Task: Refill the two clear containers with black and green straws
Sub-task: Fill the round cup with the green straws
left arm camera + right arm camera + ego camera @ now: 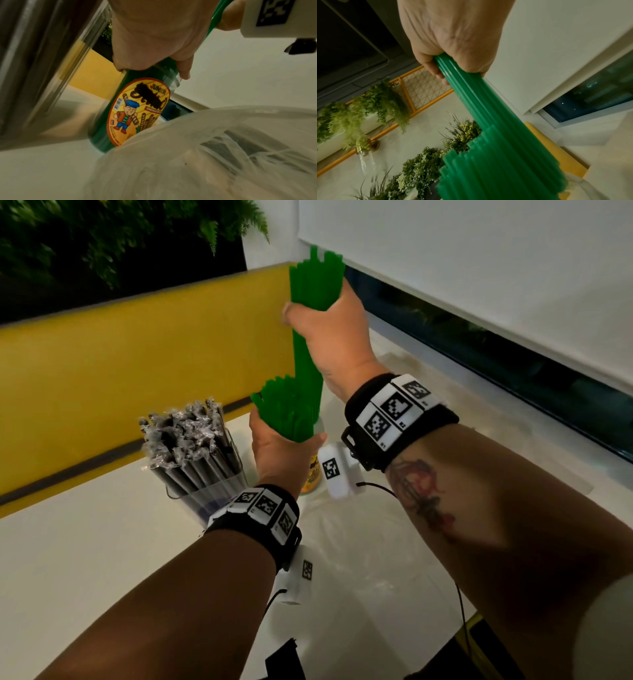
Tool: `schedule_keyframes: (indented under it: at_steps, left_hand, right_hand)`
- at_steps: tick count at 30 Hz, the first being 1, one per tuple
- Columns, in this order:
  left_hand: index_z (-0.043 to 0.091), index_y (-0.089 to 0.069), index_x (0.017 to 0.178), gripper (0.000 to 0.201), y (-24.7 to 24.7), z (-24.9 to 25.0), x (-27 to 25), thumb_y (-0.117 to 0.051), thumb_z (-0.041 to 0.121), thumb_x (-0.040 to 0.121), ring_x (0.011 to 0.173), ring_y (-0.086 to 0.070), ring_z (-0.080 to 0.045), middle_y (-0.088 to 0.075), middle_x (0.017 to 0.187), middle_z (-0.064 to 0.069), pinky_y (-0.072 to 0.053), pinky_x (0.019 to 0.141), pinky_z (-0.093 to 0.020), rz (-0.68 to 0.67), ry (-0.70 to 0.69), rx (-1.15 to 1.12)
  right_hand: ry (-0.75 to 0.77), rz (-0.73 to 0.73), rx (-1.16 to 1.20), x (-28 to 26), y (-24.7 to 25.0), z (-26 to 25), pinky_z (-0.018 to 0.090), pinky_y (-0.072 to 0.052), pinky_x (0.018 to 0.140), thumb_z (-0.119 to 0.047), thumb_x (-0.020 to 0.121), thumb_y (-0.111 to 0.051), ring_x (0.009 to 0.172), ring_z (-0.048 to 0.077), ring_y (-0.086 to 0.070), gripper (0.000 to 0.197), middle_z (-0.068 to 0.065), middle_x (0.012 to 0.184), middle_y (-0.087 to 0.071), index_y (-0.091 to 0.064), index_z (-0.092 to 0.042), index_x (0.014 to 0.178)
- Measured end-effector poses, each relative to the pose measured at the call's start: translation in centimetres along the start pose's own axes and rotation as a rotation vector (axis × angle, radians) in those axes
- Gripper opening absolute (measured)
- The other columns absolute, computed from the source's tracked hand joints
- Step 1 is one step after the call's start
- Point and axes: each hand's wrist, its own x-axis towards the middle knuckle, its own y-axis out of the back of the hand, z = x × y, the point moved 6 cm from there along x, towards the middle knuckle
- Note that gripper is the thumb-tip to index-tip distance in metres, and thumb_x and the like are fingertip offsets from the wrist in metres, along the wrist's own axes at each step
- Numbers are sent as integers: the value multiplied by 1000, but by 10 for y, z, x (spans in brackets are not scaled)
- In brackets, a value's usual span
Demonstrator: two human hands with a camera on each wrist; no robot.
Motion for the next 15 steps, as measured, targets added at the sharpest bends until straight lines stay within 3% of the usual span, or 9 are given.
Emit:
schedule_keyframes:
  at_steps: [3, 8, 12, 15]
  left_hand:
    - [37, -29, 136, 111, -2, 0, 0, -89, 29, 43, 115, -59, -13, -59, 120, 15, -51, 99, -43, -2, -11, -6]
    - [31, -31, 138, 107, -1, 2, -3, -89, 21, 48, 113, -59, -13, -59, 122, 9, -51, 100, -42, 14, -7, -17]
    - [32, -32, 138, 101, 2, 3, -5, -90, 17, 57, 110, -59, -9, -60, 121, 11, -51, 99, -42, -4, -7, -24]
    - [33, -34, 137, 100, 4, 4, -5, -91, 22, 56, 107, -61, -7, -61, 116, 16, -53, 97, -42, -14, -9, -28]
  right_hand:
    - [-43, 27, 73, 3, 3, 6, 52, -56, 72, -9, 76, -74, 69, 21, -59, 19, 7, 76, -57, -56, -14, 82]
    - [-124, 121, 188, 5, 20, 25, 53, -57, 72, -10, 68, -73, 68, 23, -61, 20, 10, 75, -60, -60, -8, 84]
    - [-157, 109, 159, 6, 31, 37, 52, -58, 71, -11, 66, -71, 69, 26, -63, 25, 19, 76, -62, -64, 0, 86]
    - [-124, 110, 103, 9, 37, 35, 47, -58, 66, -9, 65, -72, 65, 22, -61, 19, 12, 71, -60, -62, -4, 80]
